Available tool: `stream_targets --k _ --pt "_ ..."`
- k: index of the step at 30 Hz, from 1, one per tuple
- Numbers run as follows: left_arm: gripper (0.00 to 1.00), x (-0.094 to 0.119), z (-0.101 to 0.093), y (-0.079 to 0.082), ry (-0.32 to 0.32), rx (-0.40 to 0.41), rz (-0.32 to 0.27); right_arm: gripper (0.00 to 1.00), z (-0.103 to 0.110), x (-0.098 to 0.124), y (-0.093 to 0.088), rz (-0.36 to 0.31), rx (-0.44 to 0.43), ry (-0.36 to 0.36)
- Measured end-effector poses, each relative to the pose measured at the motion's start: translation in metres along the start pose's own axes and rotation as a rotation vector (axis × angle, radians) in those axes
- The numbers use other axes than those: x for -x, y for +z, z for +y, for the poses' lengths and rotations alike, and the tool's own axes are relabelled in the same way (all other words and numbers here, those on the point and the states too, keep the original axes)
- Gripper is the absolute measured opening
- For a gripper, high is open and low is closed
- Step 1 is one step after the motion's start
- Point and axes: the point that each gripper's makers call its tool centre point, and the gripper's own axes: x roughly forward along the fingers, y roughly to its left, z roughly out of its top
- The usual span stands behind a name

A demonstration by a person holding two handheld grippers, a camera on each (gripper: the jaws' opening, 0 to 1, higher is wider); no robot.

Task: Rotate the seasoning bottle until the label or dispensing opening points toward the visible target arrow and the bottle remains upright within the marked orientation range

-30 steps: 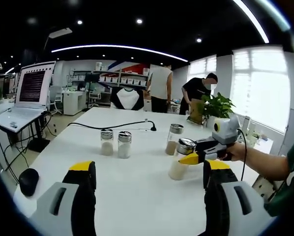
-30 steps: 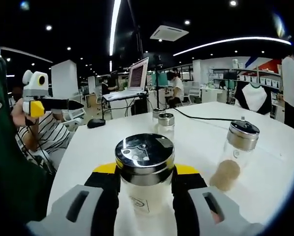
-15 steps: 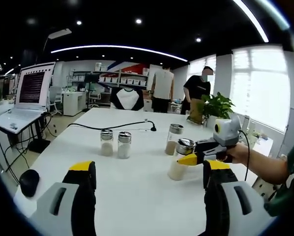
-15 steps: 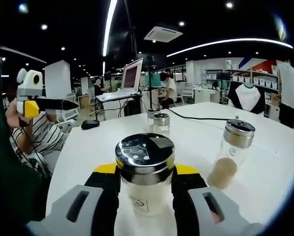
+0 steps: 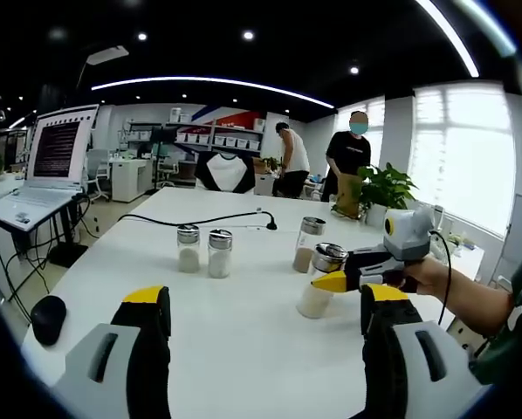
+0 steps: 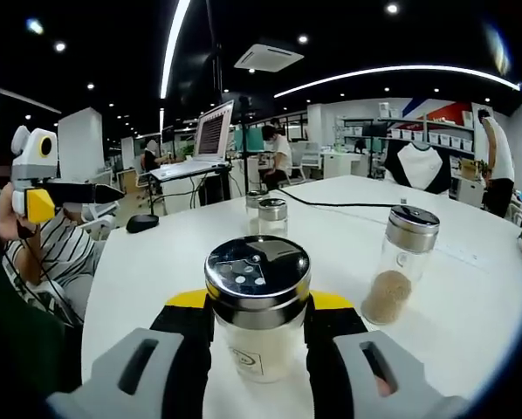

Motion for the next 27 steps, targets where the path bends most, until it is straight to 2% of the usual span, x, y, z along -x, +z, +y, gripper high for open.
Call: stream_targets --k 27 --pt "0.95 -0.0003 -0.0009 -0.0026 -0.007 0.0 0.007 0.39 -0.003 0.0005 -0.0011 -0.002 -0.08 -0.227"
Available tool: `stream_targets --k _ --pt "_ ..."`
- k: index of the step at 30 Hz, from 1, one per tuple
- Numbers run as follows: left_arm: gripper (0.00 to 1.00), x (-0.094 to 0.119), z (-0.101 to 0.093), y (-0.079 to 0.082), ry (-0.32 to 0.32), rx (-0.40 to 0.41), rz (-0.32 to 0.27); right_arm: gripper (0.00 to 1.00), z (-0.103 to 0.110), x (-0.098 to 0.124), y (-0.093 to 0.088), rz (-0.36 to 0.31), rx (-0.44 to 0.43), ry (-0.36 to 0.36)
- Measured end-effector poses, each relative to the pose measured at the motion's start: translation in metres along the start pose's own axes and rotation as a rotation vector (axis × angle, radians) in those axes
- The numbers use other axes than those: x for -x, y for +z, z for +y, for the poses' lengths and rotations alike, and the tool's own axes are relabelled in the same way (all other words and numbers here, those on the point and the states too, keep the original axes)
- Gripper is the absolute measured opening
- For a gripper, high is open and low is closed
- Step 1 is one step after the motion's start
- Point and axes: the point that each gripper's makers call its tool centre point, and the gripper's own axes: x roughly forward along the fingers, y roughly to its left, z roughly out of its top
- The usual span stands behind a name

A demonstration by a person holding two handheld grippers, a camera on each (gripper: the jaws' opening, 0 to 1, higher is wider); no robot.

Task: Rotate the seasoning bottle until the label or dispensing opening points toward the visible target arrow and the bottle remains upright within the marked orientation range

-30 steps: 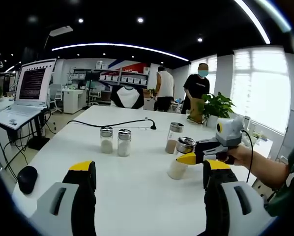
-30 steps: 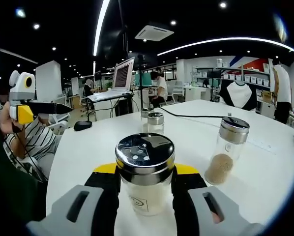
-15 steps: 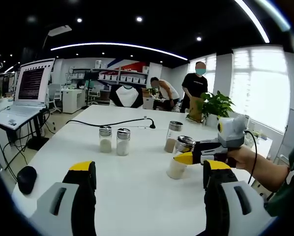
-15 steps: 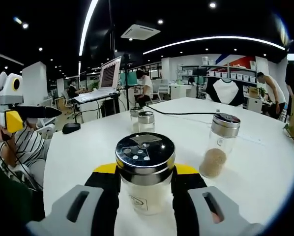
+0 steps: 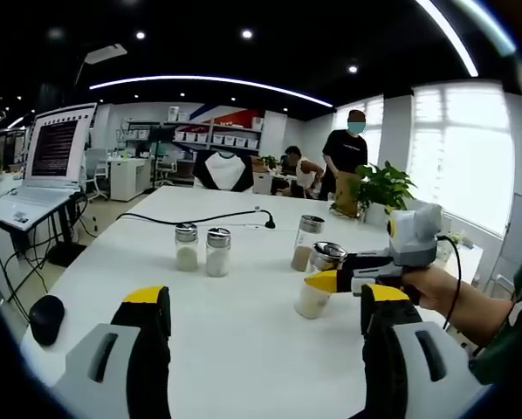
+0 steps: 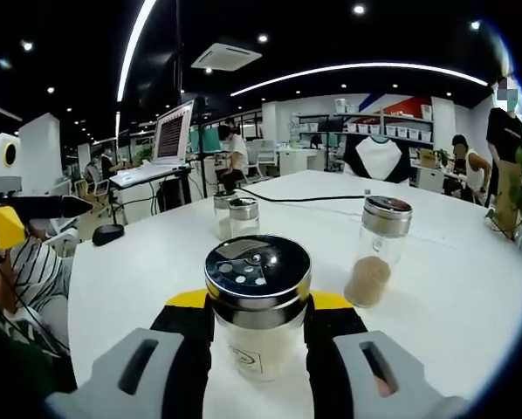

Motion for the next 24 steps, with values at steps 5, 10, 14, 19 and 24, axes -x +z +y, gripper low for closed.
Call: stream_targets --k 5,10,14,19,24 --pt "0.95 -0.0007 -0.001 -0.0006 -0.003 0.004 0.001 0.39 0.0004 0.0 0.0001 0.008 -0.019 -0.046" --pt "0.95 -0.0008 -0.0015 -0.0018 -0.005 0.005 0.004 0.39 -0.0007 -0.0003 -0.0004 0.003 -0.03 -0.081" --pt "0.95 -0.0001 -0.0002 -0.0016 -0.001 0.005 0.003 0.39 -0.001 -0.0003 -0.0002 0.002 -0.038 -0.102" --pt "0.95 -0.0001 0.0005 -0.0025 0.0 0.006 0.006 0.39 -0.0017 -0.0003 -0.0003 -0.002 -0.048 -0.124" --pt "0.95 -0.0008 0.0004 -0.0031 -0.001 0.008 0.009 0.39 -0.0023 -0.0002 -0.0005 -0.01 -0.059 -0.15"
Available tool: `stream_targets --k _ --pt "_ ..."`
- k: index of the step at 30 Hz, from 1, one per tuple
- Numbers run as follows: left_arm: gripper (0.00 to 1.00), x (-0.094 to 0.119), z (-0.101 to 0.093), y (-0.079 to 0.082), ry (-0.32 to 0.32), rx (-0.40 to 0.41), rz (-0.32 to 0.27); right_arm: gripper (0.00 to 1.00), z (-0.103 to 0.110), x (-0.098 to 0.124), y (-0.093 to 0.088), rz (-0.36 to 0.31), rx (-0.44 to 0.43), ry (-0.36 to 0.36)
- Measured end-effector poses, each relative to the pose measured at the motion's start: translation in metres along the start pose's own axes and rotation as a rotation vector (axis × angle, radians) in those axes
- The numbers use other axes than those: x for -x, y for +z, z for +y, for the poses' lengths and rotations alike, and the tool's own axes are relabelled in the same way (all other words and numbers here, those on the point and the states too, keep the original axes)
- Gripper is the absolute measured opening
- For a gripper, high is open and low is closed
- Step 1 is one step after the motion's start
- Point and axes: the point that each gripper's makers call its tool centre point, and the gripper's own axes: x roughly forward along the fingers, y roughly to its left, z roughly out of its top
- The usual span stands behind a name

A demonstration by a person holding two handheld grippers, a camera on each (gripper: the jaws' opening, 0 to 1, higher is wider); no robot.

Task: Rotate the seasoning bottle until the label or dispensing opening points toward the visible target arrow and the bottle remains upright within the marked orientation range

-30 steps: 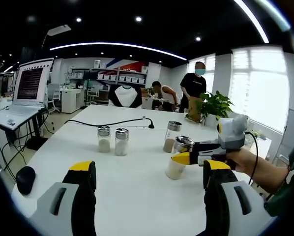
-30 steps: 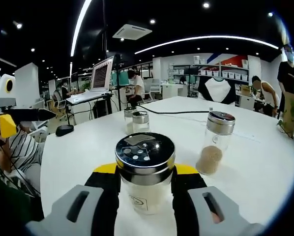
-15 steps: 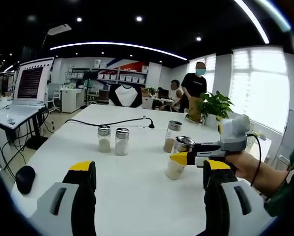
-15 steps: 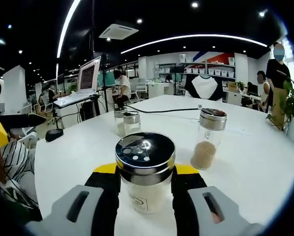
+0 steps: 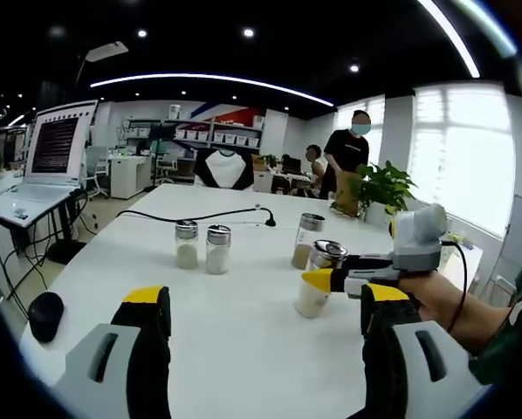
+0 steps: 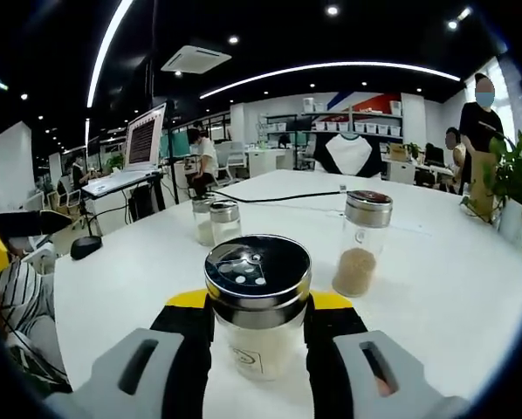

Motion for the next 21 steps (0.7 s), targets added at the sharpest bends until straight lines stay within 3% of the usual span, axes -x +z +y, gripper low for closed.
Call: stream_targets --k 15,17,21 --pt "0.95 0.0006 -0.0004 -0.0014 0.001 0.0 0.003 0.4 -0.0001 -0.0001 -0.0002 0.005 -0.006 -0.013" --pt "0.95 0.001 -0.0004 -0.0016 0.002 -0.003 0.003 0.4 -0.001 -0.0005 0.0011 0.004 0.043 -0.01" --pt "0.95 0.0019 -0.0002 -0.0015 0.004 -0.001 0.003 0.48 0.0022 0.0006 0.0005 0.006 0.018 0.026"
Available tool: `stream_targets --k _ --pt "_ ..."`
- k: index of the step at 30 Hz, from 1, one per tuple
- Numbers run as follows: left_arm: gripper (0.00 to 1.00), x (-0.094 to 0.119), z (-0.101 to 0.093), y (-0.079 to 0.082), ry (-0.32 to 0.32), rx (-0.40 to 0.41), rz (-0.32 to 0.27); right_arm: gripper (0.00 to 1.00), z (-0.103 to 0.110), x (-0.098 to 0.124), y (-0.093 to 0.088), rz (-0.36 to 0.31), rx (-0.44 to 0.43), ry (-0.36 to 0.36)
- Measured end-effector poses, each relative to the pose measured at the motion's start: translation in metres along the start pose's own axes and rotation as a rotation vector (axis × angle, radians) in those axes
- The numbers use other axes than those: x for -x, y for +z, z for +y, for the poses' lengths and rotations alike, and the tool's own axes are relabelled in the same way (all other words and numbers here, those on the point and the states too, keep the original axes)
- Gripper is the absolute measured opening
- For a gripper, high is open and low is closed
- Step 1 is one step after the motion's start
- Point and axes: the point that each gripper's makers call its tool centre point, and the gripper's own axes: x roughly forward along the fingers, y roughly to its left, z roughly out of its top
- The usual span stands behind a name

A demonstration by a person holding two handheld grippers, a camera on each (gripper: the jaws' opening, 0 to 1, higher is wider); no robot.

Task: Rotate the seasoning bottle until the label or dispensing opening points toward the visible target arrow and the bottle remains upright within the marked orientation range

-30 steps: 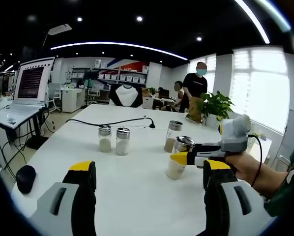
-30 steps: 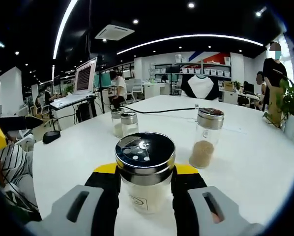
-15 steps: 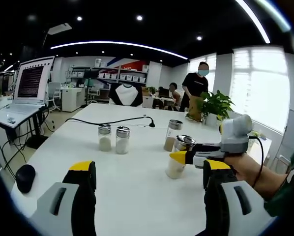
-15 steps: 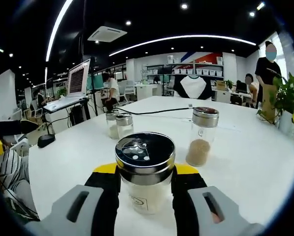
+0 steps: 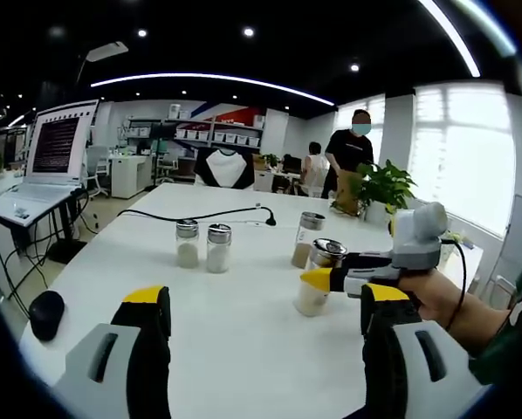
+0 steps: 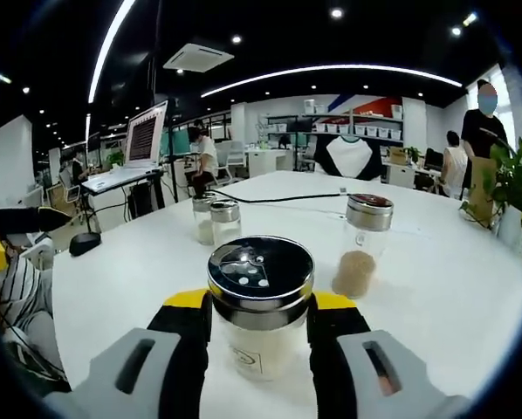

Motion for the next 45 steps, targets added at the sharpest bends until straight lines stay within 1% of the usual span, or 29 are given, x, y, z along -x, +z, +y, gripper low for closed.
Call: stream_targets --k 2,4,9,11,13,15,16,18,19,21,23,25,28,31,38,41,45 --pt "0.95 0.0 0.0 0.0 0.001 -0.003 0.002 0.5 0.001 0.003 0.001 -0.001 0.014 0.005" --pt "0.95 0.0 0.001 0.0 0.001 -0.004 0.002 0.51 0.001 0.006 0.003 -0.009 0.013 0.013" --pt "0.95 -0.002 -0.002 0.001 -0.007 -0.007 0.001 0.56 -0.002 0.015 0.004 -0.003 0.013 0.031" --pt "0.95 -0.003 -0.003 0.001 -0.012 -0.007 0.003 0.56 -0.004 0.023 0.006 -0.014 0.022 0.033" --pt "0.95 -0.004 -0.004 0.001 -0.012 -0.01 0.0 0.59 -0.006 0.032 0.01 -0.024 0.048 0.033" --pt "0.95 -0.005 -0.005 0.001 -0.016 -0.009 0.003 0.62 -0.009 0.038 0.011 -0.023 0.043 0.036" --pt "0.95 -0.005 -0.005 0.001 -0.017 -0.008 0.004 0.62 -0.01 0.041 0.012 -0.025 0.043 0.041" --pt "0.95 -0.006 -0.006 0.001 -0.019 -0.01 0.005 0.62 -0.008 0.047 0.015 -0.048 0.042 0.086" --pt "0.95 -0.007 -0.006 0.001 -0.02 -0.013 0.004 0.63 -0.011 0.051 0.015 -0.048 0.028 0.086" --pt "0.95 -0.009 -0.007 0.001 -0.024 -0.013 0.003 0.64 -0.016 0.056 0.014 -0.041 0.066 0.077" --pt "0.95 -0.011 -0.009 0.001 -0.029 -0.013 0.002 0.65 -0.02 0.064 0.016 -0.052 0.074 0.068" --pt "0.95 -0.014 -0.012 0.001 -0.038 -0.013 0.003 0.65 -0.025 0.07 0.016 -0.054 0.066 0.069" --pt "0.95 -0.017 -0.017 0.002 -0.052 -0.019 0.001 0.65 -0.034 0.079 0.012 -0.052 0.049 0.05" --pt "0.95 -0.019 -0.02 0.005 -0.068 -0.025 -0.017 0.67 -0.042 0.086 0.009 -0.057 0.037 0.037" --pt "0.95 -0.021 -0.02 0.006 -0.071 -0.026 -0.029 0.68 -0.054 0.102 0.004 -0.074 0.022 -0.002" --pt "0.95 -0.022 -0.018 0.005 -0.067 -0.026 -0.027 0.69 -0.057 0.103 0.003 -0.072 0.002 -0.016" --pt "0.95 -0.025 -0.02 0.003 -0.074 -0.023 -0.02 0.69 -0.058 0.102 0.006 -0.086 -0.009 -0.03"
